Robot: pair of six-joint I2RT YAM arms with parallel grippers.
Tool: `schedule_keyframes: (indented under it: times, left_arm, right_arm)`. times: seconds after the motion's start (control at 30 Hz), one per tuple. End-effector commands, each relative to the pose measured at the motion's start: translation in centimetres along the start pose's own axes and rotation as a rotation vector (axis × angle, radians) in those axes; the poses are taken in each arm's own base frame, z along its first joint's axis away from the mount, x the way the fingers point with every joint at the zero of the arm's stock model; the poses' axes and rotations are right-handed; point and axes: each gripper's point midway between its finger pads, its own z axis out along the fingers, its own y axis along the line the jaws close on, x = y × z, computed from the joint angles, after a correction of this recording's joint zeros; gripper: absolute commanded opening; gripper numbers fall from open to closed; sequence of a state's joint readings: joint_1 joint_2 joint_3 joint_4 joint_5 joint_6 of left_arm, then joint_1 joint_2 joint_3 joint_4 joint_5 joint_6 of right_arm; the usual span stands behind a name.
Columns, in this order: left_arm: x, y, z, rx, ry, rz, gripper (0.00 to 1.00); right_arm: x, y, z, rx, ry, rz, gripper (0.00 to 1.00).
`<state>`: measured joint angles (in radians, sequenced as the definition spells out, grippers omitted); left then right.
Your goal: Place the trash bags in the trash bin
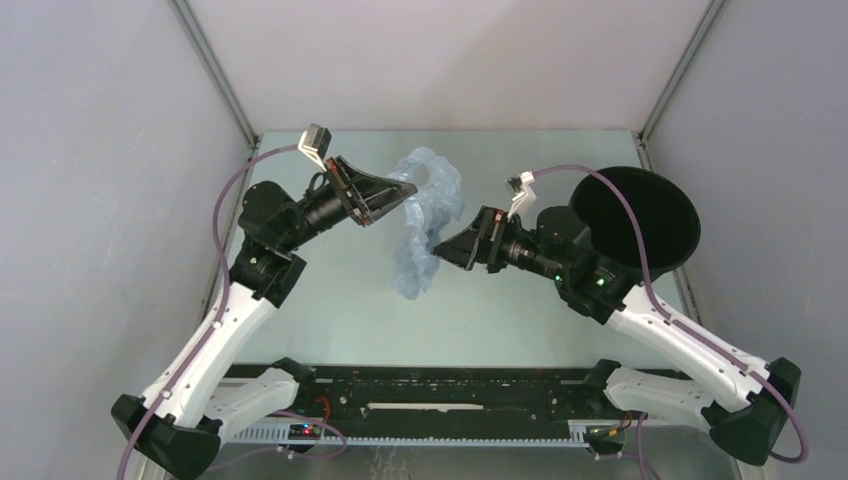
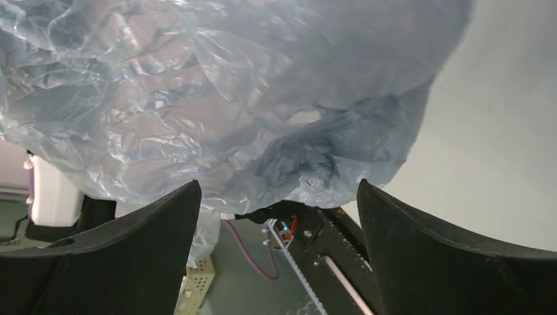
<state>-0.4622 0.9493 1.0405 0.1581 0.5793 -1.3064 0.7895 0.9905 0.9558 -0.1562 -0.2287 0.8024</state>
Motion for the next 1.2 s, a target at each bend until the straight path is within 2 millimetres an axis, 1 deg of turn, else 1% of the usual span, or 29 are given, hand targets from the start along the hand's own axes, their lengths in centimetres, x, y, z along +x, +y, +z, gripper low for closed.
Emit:
schedule_keyframes:
  times: [0.0, 0.07, 0.1, 0.17, 0.23, 0.27, 0.33, 0.4, 0.47, 0.53, 0.67, 0.7, 0.8, 0.9, 1.0, 1.07, 1.1, 1.17]
  left_arm:
    - [-0.6, -0.4, 0.5, 0.045, -0.015, -0.013, 0.0]
    - [-0.9, -0.4, 0.7, 0.052, -0.014, -0.026, 0.0]
    - [-1.0, -0.4, 0.8, 0.051, -0.014, -0.026, 0.0]
    - [-1.3, -0.3, 0.8, 0.044, -0.019, -0.023, 0.0]
    - [-1.3, -0.2, 0.8, 0.043, -0.023, -0.032, 0.0]
    - [-1.3, -0.2, 0.8, 0.045, -0.021, -0.038, 0.0]
    - [-1.5, 0.2, 0.8, 0.033, -0.022, -0.055, 0.0]
    - [-1.6, 0.4, 0.7, 0.029, -0.027, -0.066, 0.0]
    - [-1.5, 0.5, 0.5, 0.028, -0.021, -0.071, 0.0]
    - [-1.4, 0.4, 0.4, 0.029, -0.016, -0.07, 0.0]
    - [-1.4, 0.3, -0.1, 0.03, -0.019, -0.076, 0.0]
    - [-1.3, 0.2, -0.2, 0.033, -0.019, -0.08, 0.0]
    - [-1.1, -0.1, -0.3, 0.042, -0.01, -0.083, 0.0]
    - [-0.9, -0.5, -0.5, 0.053, 0.0, -0.082, 0.0]
    - [-0.8, -0.9, -0.6, 0.063, 0.008, -0.078, 0.0]
    - [-0.8, -1.0, -0.7, 0.065, 0.014, -0.073, 0.0]
    - [-0.8, -1.0, -0.7, 0.066, 0.017, -0.071, 0.0]
    - [-1.0, -0.9, -0.9, 0.059, 0.011, -0.069, 0.0]
  right_arm:
    - [-0.9, 3.9, 1.0, -0.135, -0.022, 0.027, 0.96]
    - [-0.1, 4.2, 1.2, -0.158, -0.003, -0.072, 0.95]
    - [0.0, 4.2, 1.2, -0.161, -0.007, -0.103, 0.94]
    - [0.2, 3.6, 1.4, -0.144, -0.007, -0.105, 0.95]
    - [0.6, 4.0, 1.8, -0.179, 0.002, -0.12, 0.92]
    - [1.1, 4.4, 1.9, -0.207, 0.018, -0.155, 0.91]
    - [2.4, 5.6, 1.6, -0.284, 0.048, -0.297, 0.89]
    - [3.5, 5.9, 1.5, -0.307, 0.053, -0.439, 0.9]
    - [4.1, 5.7, 1.4, -0.326, 0.072, -0.508, 0.9]
    - [4.9, 6.2, 1.0, -0.387, 0.103, -0.578, 0.87]
    - [5.2, 6.5, 1.0, -0.433, 0.106, -0.647, 0.86]
    - [4.9, 6.2, 1.4, -0.403, 0.093, -0.656, 0.85]
    - [2.5, 4.4, 2.9, -0.233, -0.008, -0.677, 0.84]
    - [0.5, 3.4, 3.9, -0.138, -0.087, -0.709, 0.85]
    - [-0.1, 2.9, 4.9, -0.099, -0.101, -0.732, 0.85]
    - [-0.4, 1.8, 5.8, -0.039, -0.105, -0.717, 0.84]
    - [-0.3, 1.3, 5.8, -0.023, -0.098, -0.722, 0.83]
    - [-0.6, 0.1, 5.3, 0.039, -0.092, -0.715, 0.83]
